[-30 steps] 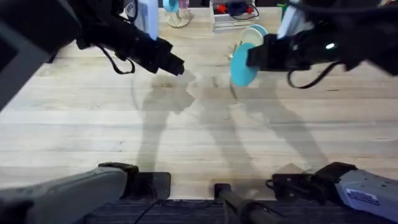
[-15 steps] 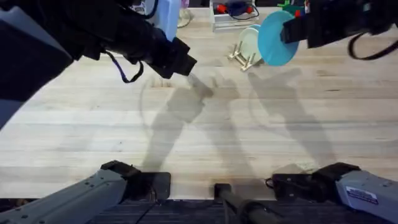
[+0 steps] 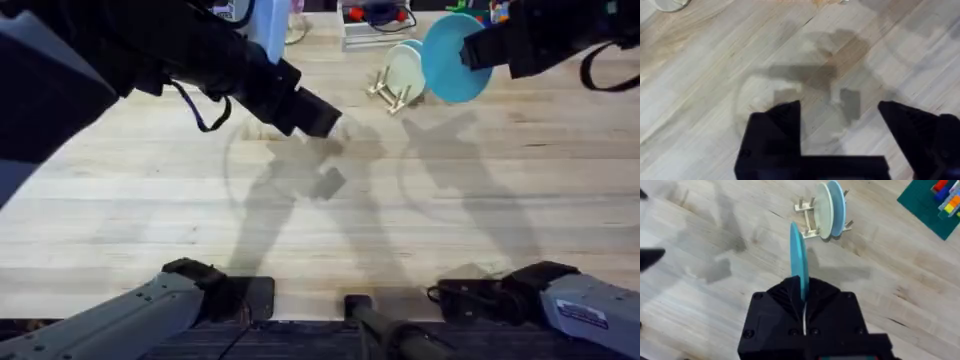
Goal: Pick up the plates from the table one by one and place each into a slot on the dish rack.
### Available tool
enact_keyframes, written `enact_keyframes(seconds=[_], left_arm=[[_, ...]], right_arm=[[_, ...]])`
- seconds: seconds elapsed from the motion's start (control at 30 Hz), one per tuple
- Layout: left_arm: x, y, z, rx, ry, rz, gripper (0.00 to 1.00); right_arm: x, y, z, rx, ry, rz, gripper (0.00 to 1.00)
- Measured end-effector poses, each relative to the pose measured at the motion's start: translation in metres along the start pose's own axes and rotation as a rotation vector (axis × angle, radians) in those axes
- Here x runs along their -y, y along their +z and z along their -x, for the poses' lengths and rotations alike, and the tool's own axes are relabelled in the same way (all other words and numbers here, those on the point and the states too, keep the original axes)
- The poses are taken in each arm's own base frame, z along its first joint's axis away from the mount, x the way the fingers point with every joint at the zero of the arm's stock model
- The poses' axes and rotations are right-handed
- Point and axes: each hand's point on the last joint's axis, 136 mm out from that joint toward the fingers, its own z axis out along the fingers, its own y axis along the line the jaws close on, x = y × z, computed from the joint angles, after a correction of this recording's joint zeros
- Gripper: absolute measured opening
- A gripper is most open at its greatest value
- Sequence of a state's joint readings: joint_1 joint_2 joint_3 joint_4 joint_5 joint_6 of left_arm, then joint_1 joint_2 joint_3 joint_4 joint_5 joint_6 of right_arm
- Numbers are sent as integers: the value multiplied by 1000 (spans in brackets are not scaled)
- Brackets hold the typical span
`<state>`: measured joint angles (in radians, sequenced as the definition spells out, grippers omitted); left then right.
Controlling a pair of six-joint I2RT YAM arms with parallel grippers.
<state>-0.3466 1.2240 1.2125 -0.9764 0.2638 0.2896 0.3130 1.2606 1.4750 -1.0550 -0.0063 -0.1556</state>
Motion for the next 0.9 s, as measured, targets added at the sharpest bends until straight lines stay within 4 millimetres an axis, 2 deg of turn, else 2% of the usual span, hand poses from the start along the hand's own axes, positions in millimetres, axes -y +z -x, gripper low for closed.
enact_keyframes(seconds=[0.07,0.23,0.5,0.53,0.6,0.73,0.9], left_arm=[[0,0,0,0,-1,0,990],[0,0,0,0,-2,0,992],[0,0,0,0,-2,0,992],[0,0,0,0,-2,0,993],[0,0,0,0,-2,0,993],[0,0,0,0,-2,0,993],[0,0,0,0,-2,0,993]], right_arm=[[0,0,0,0,-17,-2,30],[4,0,4,15,-86,-21,30],[18,-3,32,118,-212,-108,30],[26,-5,43,161,-223,-135,29],[33,-5,47,173,-218,-151,29],[46,4,46,150,-197,-170,29],[59,25,45,101,-172,-154,29]])
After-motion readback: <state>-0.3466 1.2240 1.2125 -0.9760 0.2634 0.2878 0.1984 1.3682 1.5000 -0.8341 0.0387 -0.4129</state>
